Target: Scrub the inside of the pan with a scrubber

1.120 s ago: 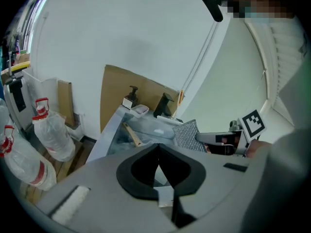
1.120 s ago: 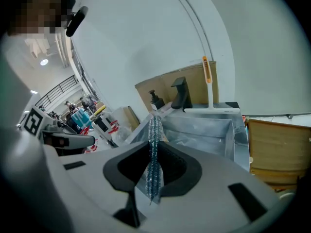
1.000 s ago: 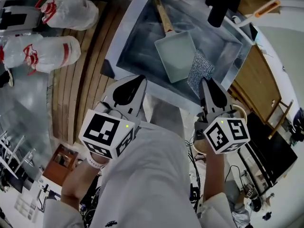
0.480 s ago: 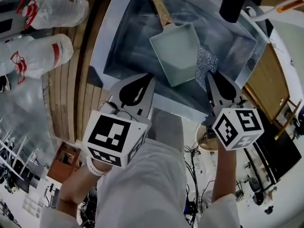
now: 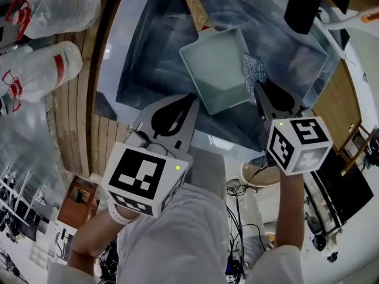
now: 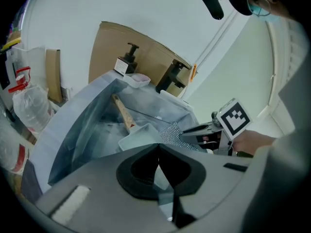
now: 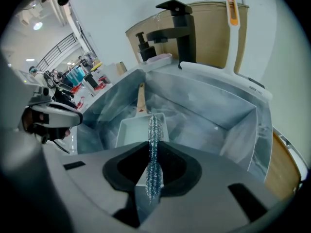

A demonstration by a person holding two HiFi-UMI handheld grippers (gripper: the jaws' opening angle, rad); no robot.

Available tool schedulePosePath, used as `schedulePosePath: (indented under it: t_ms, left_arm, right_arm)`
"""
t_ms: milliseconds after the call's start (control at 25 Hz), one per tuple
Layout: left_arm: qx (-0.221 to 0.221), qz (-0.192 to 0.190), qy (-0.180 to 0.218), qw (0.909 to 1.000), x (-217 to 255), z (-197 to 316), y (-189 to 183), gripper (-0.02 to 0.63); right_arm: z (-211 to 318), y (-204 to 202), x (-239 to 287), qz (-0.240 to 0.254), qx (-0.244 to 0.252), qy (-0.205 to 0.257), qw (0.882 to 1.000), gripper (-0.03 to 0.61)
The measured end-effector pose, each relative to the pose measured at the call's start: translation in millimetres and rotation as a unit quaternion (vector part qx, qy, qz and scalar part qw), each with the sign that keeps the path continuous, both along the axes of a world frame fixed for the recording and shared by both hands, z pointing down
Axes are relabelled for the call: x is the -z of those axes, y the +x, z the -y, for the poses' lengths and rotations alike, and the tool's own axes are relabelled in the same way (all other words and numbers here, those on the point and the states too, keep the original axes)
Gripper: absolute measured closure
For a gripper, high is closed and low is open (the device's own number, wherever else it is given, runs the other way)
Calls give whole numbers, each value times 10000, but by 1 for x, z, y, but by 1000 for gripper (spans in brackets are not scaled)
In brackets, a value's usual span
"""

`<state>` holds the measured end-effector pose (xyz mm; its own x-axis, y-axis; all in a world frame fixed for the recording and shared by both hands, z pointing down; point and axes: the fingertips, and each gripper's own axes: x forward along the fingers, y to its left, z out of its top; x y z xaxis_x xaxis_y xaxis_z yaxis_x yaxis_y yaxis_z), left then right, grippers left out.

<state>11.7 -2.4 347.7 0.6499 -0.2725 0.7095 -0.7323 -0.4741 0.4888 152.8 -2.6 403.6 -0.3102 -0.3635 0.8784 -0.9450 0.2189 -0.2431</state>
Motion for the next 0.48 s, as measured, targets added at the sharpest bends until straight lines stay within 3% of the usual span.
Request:
schedulePosePath:
  t_ms: [480]
  left_arm:
    - [-31, -21, -100, 9999, -13, 7, 9, 609]
  right_arm:
    - [11, 6, -30, -499, 513, -219, 9972, 534]
